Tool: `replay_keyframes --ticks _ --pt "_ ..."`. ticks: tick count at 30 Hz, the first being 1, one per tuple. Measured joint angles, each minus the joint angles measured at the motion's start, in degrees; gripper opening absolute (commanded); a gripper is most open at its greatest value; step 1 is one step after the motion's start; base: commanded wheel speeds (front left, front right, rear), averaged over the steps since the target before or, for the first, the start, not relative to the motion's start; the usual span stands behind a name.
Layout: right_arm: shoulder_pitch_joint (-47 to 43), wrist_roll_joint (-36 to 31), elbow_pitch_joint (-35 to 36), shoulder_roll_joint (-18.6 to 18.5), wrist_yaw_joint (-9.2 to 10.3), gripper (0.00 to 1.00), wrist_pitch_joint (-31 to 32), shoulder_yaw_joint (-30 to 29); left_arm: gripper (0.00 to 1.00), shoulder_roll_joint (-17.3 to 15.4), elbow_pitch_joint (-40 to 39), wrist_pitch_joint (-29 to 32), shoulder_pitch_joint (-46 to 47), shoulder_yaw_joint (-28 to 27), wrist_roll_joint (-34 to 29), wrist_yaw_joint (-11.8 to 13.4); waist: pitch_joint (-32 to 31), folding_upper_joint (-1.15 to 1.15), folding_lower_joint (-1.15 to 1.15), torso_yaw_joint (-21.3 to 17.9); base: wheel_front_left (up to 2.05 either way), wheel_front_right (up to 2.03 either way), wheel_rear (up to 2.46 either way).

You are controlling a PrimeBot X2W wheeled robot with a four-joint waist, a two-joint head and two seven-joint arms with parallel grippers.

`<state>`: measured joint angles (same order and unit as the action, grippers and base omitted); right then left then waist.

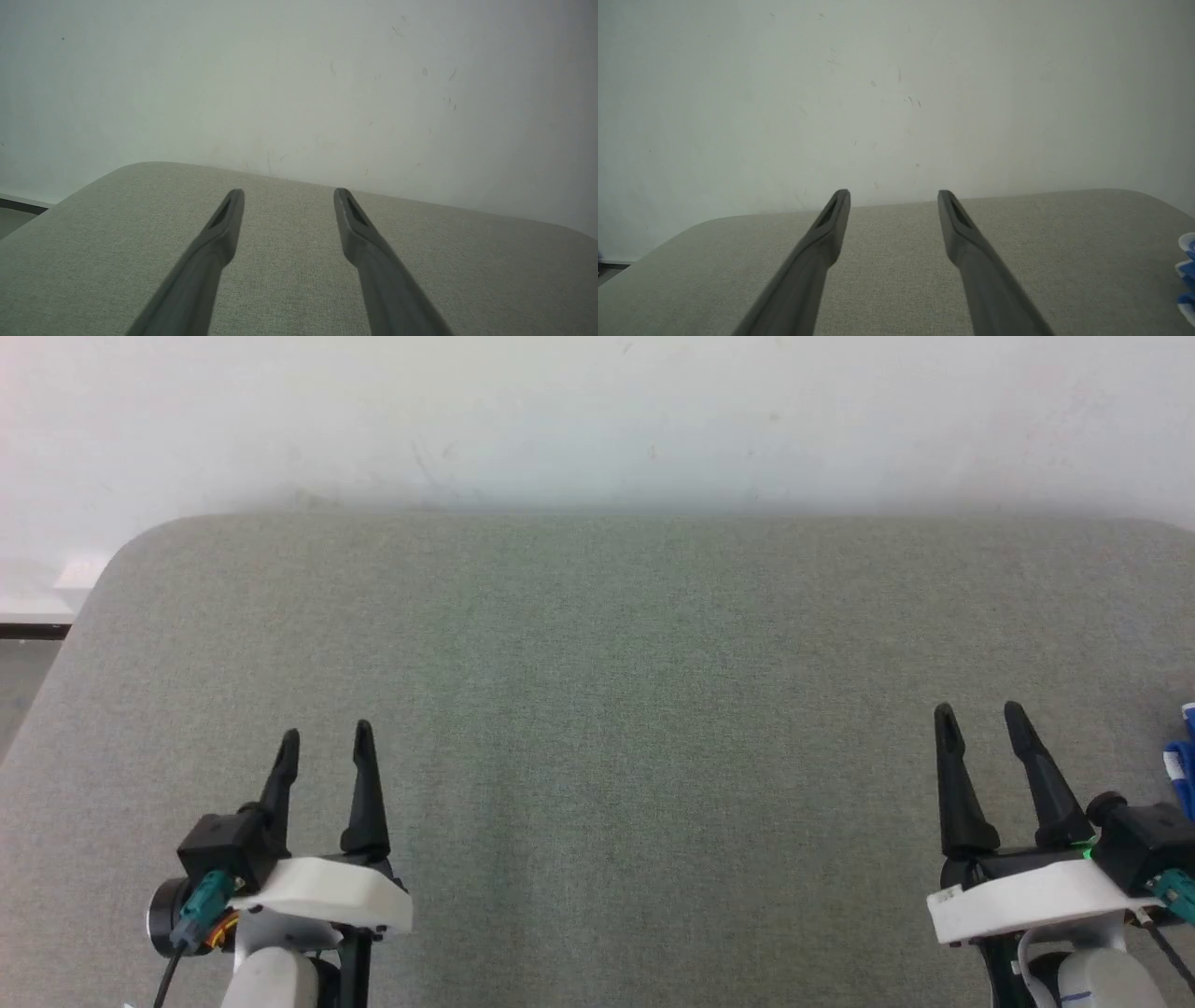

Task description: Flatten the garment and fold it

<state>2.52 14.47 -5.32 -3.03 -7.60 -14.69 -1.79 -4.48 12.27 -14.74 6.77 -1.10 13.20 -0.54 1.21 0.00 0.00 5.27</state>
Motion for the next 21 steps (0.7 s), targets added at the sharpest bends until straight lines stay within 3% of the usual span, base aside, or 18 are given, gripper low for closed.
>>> replay_keyframes --ticks 17,18,21 --pt "-1.04 -0.75 -2.46 0.00 0.00 1.00 -0.02 0.52 1.00 1.00 3.13 0.00 -0.57 1.64 -0.20 -0.99 0.36 0.00 0.00 -0.32 0.00 0.00 0.00" --pt "-1.06 -0.75 -2.59 0.00 0.00 0.00 -0.02 0.54 0.00 1.05 3.21 0.00 -0.57 1.70 -0.20 -0.99 0.33 0.00 0.00 -0.32 0.00 0.00 0.00" --pt "-1.07 -0.76 -2.65 -0.03 -0.01 0.00 0.04 0.44 0.00 1.05 3.22 0.09 -0.55 1.66 -0.19 -0.98 0.31 0.00 0.00 -0.31 0.00 0.00 0.00"
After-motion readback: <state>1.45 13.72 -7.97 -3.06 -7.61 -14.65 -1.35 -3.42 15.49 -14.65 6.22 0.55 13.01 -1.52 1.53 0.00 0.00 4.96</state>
